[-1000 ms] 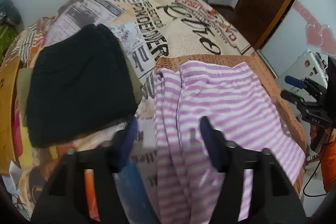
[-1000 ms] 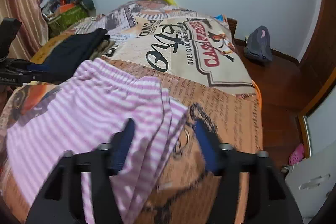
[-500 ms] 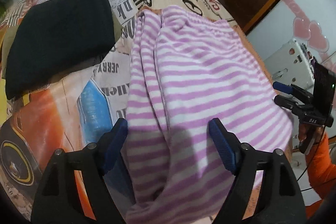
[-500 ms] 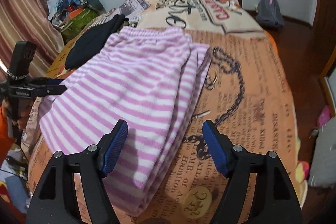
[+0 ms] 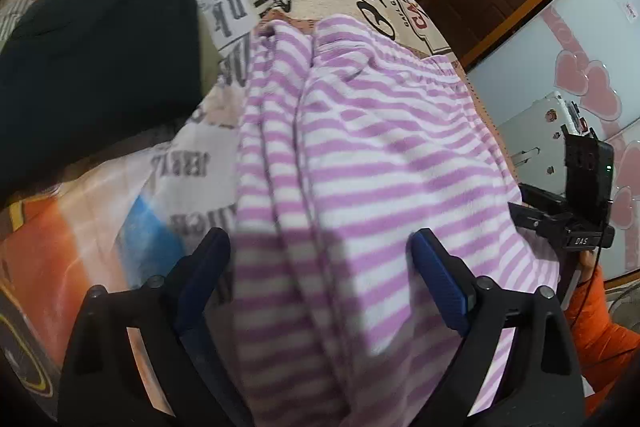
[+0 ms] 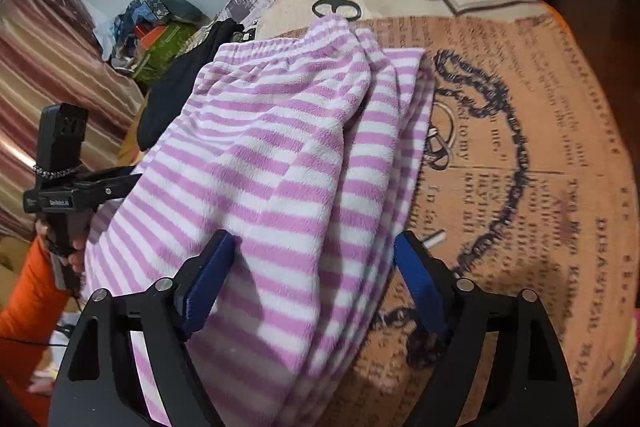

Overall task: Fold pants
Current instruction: 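Release the pants with both grippers and smooth the folded stack, then grasp the striped pants stack edge with both grippers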

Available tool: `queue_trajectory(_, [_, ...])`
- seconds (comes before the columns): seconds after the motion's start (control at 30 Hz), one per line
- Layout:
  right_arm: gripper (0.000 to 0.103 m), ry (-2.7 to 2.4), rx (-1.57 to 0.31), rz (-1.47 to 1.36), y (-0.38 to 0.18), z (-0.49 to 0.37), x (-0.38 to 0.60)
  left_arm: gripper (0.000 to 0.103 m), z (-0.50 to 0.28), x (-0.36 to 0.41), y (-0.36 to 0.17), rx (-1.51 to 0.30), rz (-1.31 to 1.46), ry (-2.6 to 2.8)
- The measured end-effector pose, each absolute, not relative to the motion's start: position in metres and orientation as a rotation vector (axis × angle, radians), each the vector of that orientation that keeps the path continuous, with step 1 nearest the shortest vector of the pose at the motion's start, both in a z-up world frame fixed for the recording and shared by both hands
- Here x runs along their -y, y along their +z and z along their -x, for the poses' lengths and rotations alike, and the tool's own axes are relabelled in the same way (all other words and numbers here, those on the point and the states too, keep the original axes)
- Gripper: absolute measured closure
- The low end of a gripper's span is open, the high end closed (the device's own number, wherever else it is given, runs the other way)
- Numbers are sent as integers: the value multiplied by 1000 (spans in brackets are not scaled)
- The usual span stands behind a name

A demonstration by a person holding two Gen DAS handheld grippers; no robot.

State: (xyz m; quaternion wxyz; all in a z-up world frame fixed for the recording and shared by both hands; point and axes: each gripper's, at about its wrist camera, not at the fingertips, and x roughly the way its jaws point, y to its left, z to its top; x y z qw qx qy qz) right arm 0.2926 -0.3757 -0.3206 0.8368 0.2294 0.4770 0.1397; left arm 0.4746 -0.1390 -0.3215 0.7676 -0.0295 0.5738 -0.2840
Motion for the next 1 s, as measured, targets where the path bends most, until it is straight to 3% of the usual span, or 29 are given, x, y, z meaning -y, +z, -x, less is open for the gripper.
queue_trajectory(0.8, [17, 340, -1029, -505, -321, -306, 368, 11, -475, 176, -319, -1287, 32, -701])
queue_trajectory(0.87, [20, 347, -1028, -501, -320, -313, 364, 18, -479, 180, -319, -1286, 34, -700])
queue_trajectory(0.9, [26, 352, -1026, -500, -319, -315, 363, 21, -480, 182, -319, -1286, 32, -703])
queue_trajectory(0.97, [41, 372, -1014, -491, -315, -316, 362, 38, -479, 183, -316, -1275, 25, -715])
queue_trajectory(1.0, [52, 372, -1008, -476, -312, -315, 361, 42, -478, 184, -314, -1268, 22, -715])
